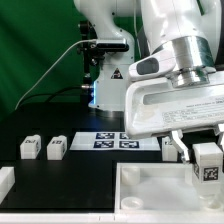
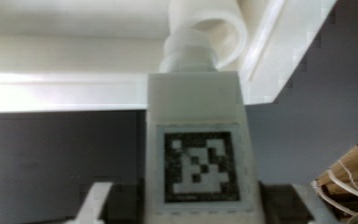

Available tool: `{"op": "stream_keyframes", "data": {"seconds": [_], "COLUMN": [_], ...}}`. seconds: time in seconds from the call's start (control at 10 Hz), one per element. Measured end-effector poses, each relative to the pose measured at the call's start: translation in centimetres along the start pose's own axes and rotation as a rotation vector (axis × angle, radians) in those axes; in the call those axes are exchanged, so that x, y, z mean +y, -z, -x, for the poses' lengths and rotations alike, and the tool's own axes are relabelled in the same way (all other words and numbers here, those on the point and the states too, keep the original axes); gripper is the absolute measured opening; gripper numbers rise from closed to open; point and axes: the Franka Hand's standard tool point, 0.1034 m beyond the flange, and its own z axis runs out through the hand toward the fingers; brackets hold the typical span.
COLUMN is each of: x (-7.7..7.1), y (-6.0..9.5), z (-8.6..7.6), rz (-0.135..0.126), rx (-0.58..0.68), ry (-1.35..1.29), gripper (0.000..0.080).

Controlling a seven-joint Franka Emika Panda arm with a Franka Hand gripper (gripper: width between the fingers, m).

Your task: Assemble one leg

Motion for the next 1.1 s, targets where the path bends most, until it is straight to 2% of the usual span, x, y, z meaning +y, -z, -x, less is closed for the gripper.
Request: {"op": "stream_keyframes", "data": {"seconds": [0.3, 0.6, 1.1], "x": [-1.2, -1.0, -0.9], "y": [-0.2, -0.8, -1.1], "z": [0.4, 1.4, 1.3], "rz": [-0.011, -0.008, -0.005], "rx": [-0.010, -0.020, -0.001], "ry": [0.014, 0.011, 0.009], "gripper": [0.0294, 0.0294, 0.0294]}}
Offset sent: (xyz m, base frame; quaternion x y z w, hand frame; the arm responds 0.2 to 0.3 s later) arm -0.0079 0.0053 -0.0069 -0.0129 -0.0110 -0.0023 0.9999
